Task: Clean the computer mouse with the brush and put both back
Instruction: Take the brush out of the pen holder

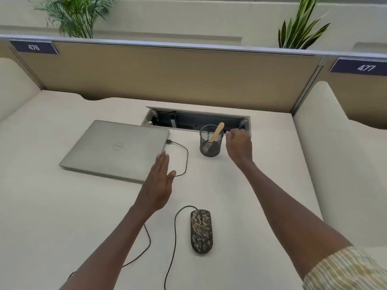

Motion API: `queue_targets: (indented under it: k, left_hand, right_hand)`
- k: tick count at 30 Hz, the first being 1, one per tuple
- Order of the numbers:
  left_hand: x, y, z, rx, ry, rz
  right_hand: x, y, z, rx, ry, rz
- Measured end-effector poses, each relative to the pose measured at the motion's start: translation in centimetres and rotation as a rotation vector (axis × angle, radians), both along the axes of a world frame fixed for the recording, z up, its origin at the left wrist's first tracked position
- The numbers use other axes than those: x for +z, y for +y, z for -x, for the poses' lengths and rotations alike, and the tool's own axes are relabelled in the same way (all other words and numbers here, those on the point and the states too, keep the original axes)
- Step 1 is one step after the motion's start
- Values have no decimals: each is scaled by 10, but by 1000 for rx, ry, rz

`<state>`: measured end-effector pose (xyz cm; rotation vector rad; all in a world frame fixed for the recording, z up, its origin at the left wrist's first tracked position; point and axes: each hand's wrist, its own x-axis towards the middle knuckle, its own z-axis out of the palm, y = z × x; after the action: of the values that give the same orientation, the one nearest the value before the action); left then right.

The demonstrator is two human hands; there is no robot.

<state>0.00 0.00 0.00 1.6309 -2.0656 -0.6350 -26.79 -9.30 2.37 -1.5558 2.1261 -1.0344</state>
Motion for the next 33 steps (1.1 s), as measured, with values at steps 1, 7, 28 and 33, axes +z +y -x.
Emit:
queue_targets:
  k: [1, 7, 28, 33]
  left_hand:
    - [1, -1, -1, 18, 6, 24]
    - [5, 0, -9, 51, -9, 28]
    - [9, 33, 12, 21, 79, 5]
    - [5, 58, 13, 12, 123, -62]
  right_hand:
    - [1, -9, -2, -17, -10, -21]
    - [0, -46, -7, -55, -39, -122]
    - [46, -28, -11, -79, -207, 193]
    - [75, 8, 5, -178, -250, 292]
